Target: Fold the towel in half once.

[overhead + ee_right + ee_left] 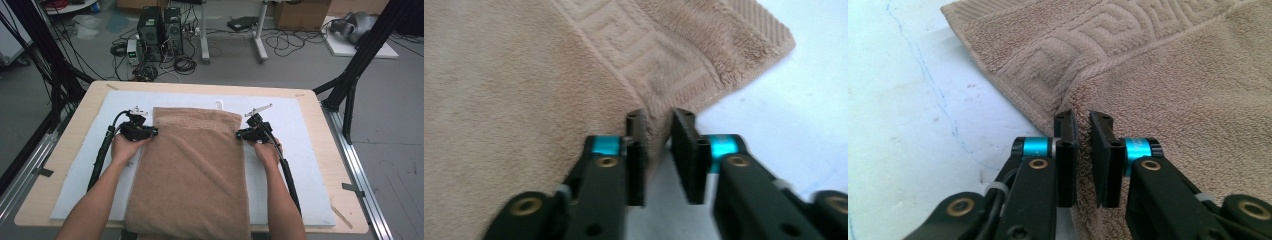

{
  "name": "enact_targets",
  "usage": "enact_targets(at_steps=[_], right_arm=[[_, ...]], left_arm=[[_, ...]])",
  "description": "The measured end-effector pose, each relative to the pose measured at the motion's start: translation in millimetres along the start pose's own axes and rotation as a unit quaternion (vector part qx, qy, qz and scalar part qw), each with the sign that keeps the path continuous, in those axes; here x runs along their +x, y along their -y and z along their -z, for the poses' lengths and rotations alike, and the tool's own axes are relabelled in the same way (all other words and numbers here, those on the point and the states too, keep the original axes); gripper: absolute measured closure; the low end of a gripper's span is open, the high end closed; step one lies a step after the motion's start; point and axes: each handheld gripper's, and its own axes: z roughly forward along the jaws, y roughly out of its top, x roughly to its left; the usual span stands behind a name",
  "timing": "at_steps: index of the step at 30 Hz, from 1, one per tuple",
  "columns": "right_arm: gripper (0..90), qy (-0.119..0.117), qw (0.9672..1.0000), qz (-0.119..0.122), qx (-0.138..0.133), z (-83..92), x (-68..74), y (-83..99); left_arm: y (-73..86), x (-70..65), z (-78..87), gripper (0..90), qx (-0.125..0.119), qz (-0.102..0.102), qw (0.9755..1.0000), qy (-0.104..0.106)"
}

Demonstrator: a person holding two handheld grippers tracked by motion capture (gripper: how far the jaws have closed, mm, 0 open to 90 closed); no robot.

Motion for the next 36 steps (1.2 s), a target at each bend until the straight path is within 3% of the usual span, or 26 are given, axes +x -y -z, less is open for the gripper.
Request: enact_targets(at_steps=[5, 9, 13, 15, 21, 29, 36], right_arm=[[82.7, -0.003, 1.0000, 0.006, -0.006, 6.4, 1.9, -2.7], [83.1, -0.016, 0.9994, 0.009, -0.030, 20.8, 1.0, -6.7], [83.2, -0.027, 0.9987, 0.020, -0.037, 36.3, 4.2, -9.9], [83.2, -0.031, 0.9981, 0.030, -0.044, 45.3, 5.9, -10.8], [83.1, -0.057, 0.9965, 0.030, -0.054, 69.0, 13.2, -9.2], [83.1, -0.087, 0.9930, 0.062, -0.051, 88.7, 39.8, 6.6], [83.0, -0.106, 0.9901, 0.079, -0.046, 91.3, 66.1, 47.0]], left_arm=[[-0.8, 1.5, 7.2, 83.0, -0.003, -0.003, 0.9999, 0.009], [-3.3, 3.5, 19.1, 83.2, -0.021, -0.003, 0.9995, 0.022], [-4.9, 2.9, 33.5, 83.1, -0.031, -0.011, 0.9989, 0.034], [-4.2, 0.9, 41.2, 83.1, -0.041, -0.012, 0.9983, 0.039], [3.2, -10.8, 63.5, 83.0, -0.061, -0.025, 0.9963, 0.054], [37.5, -36.3, 92.6, 82.3, -0.076, -0.041, 0.9941, 0.065], [77.3, -52.8, 105.5, 79.3, -0.069, -0.061, 0.9938, 0.061]])
